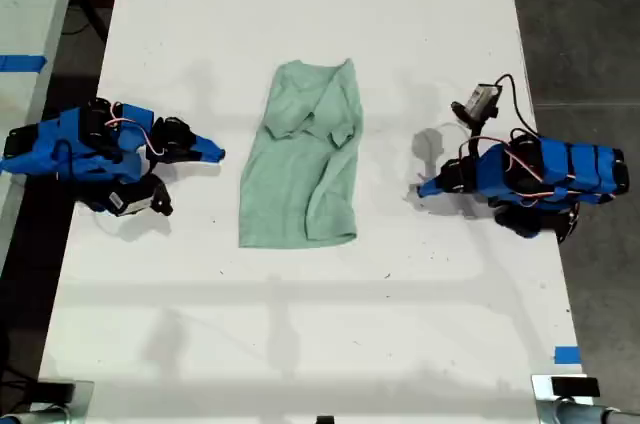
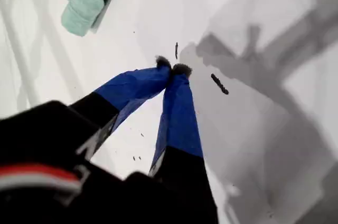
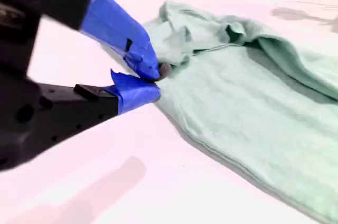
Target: Fold t shirt
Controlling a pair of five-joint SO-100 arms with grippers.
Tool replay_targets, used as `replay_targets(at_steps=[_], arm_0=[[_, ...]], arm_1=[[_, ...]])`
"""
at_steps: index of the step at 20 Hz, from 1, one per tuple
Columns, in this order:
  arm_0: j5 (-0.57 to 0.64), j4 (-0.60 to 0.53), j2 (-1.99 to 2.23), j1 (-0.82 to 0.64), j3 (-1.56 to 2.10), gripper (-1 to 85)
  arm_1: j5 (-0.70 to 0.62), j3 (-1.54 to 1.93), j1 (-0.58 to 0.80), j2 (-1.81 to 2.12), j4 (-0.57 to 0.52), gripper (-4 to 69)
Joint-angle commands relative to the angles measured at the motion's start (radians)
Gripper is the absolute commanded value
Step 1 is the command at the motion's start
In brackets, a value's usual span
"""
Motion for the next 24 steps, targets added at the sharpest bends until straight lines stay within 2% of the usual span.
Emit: replay_targets(at_steps=[1,2,3,4,7,9,13,24], arm_0=[[0.089,-0.003,0.003,0.071,0.040,4.8],[-0.048,-0.005,0.005,0.069,0.040,5.1],[-0.319,-0.005,0.005,0.048,0.040,6.0],[-0.337,-0.005,0.005,0.008,0.040,8.1],[-0.127,-0.003,0.005,-0.101,0.040,15.1],[-0.023,-0.003,0.005,-0.149,0.040,15.4],[0.261,-0.003,0.005,-0.193,0.040,15.4],[0.279,-0.003,0.005,-0.192,0.040,15.2]], arm_1=[[-0.083,0.067,0.060,-0.003,0.020,1.2],[-0.115,0.069,0.064,0.018,0.014,1.2],[-0.126,0.069,0.066,0.020,0.014,1.2],[-0.133,0.069,0.061,0.020,0.014,1.2],[-0.130,0.069,0.044,0.020,0.014,1.2],[-0.132,0.069,0.035,0.020,0.014,1.2],[-0.130,0.069,0.020,0.020,0.014,1.2],[-0.127,0.069,0.008,0.020,0.014,1.2]])
